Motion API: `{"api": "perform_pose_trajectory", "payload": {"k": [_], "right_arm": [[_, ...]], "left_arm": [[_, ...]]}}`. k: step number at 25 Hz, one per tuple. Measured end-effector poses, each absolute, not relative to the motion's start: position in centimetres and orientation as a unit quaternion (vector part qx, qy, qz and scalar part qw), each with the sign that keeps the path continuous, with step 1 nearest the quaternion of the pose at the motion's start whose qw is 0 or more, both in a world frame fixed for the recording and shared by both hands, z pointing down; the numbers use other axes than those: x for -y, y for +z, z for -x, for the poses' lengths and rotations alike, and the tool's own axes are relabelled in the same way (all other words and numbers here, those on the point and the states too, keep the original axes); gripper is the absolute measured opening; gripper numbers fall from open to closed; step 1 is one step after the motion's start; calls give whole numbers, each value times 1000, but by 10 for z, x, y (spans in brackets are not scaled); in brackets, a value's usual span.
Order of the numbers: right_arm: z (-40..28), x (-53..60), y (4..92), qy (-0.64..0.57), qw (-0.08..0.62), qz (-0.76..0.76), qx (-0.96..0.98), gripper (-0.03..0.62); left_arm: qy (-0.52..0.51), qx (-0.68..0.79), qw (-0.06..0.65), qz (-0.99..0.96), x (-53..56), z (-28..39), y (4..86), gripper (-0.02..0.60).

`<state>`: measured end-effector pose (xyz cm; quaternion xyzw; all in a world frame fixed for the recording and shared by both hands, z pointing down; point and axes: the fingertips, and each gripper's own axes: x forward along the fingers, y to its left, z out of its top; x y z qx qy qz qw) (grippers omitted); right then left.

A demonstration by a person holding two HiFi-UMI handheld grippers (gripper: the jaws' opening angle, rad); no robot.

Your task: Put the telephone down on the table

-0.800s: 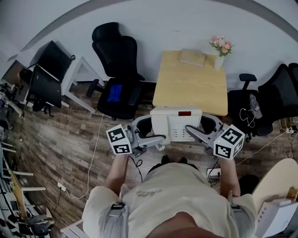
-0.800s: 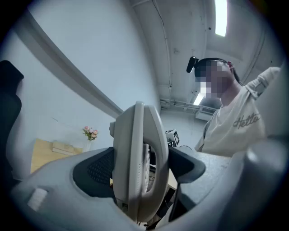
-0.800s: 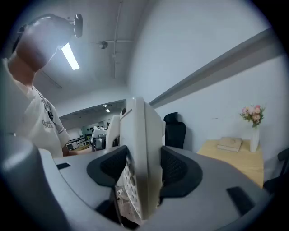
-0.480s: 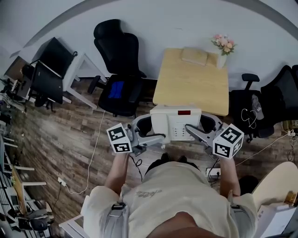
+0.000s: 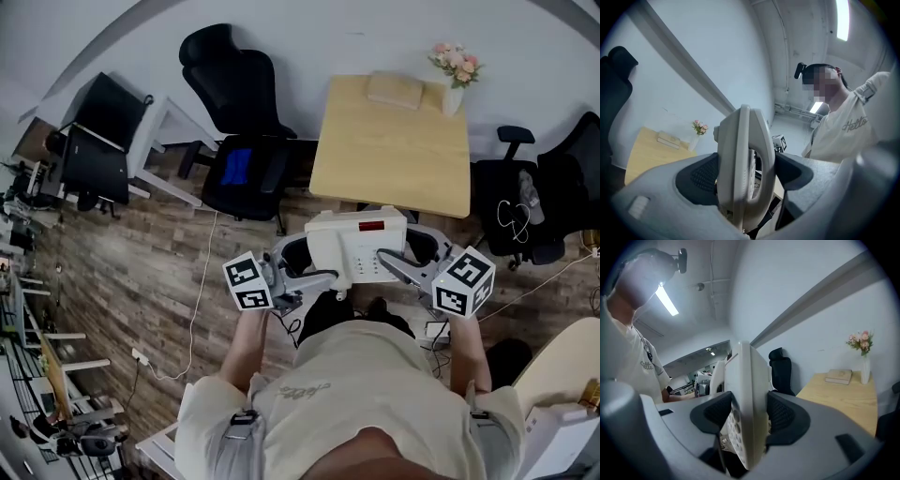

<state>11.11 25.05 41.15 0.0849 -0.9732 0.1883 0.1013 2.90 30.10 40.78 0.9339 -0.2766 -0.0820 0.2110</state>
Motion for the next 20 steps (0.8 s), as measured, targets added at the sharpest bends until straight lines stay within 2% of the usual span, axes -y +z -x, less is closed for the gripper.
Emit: {"api": "perform_pose_trajectory", "payload": {"k": [7,20], "right_arm": [[-78,-220,421,200,110,-103,968,221],[25,-130,407,205,111,-181,956,221]], "left_arm": [[-87,259,214,-938,-267,6,417,383],[-88,180,214,-956,-163,116,405,383]]}}
